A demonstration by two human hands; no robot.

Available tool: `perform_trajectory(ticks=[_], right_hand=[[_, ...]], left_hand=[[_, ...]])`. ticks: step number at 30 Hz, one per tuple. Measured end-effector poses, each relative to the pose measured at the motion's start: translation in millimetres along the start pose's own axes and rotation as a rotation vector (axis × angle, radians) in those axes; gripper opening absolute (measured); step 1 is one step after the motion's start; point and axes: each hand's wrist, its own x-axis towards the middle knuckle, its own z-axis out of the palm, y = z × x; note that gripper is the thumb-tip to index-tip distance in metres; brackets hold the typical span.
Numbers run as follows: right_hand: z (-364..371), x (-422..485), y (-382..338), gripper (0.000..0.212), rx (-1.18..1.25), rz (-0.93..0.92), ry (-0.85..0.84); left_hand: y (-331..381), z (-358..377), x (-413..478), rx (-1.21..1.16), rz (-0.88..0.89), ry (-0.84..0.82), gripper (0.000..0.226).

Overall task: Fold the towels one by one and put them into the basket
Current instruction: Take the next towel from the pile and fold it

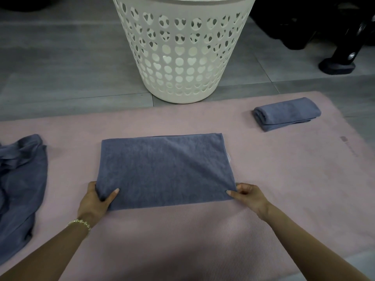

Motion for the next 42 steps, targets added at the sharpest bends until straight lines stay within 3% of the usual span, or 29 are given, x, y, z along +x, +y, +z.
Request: perform_trajectory(ticks=[4,10,13,16,20,22,24,26,28,31,34,36,38,40,42], right_hand=[[-3,0,4,0.03,-0.048,-0.02,0.099],[4,0,7,0.029,-0.174,-0.041,0.248],[21,-2,-7,0.026,-0.2,-0.223,0.355],[63,-4,-29,0.022,-0.204,-0.434,0.255],[130,-1,-47,0.012,-0.181,-0.455,0.061],[157,1,-53,0.009,-0.137,-0.419,0.025],[179,-2,-61,0.009,-0.044,-0.33,-0.059],[192,-8,-72,0.005,0.097,-0.19,-0.18],[191,-10,-82,0.018,0.23,-0.063,-0.274],[171,0,-92,0.037,0.454,0.063,-0.412],[141,10,-93,0.061,0.692,0.163,-0.45],[118,13,-90,0.071,0.808,0.167,-0.479],[98,16,-80,0.076,0.806,0.15,-0.483],[88,20,-70,0.077,0.687,0.164,-0.428],[93,25,-65,0.064,0.545,0.159,-0.308]], left_hand=[[1,2,-1,0.007,0.002,0.004,0.057],[-3,3,-6,0.063,0.028,0.088,0.059],[-9,-5,2,0.129,0.005,0.121,0.054],[-11,-22,18,0.262,0.046,-0.051,0.046],[-6,-26,24,0.298,-0.044,-0.218,0.051],[2,-24,21,0.148,-0.122,-0.269,0.053],[17,-33,16,-0.218,-0.257,-0.413,0.047],[33,-44,11,-0.503,-0.269,-0.561,0.045],[54,-51,5,-0.568,-0.116,-0.624,0.048],[95,-36,-9,-0.551,0.133,-0.586,0.076],[133,5,-36,-0.466,0.381,-0.62,0.09],[146,34,-54,-0.431,0.437,-0.741,0.083],[150,50,-67,-0.419,0.382,-0.762,0.064],[140,60,-62,-0.324,0.439,-0.532,0.046],[118,65,-47,-0.079,0.56,-0.324,0.049]])
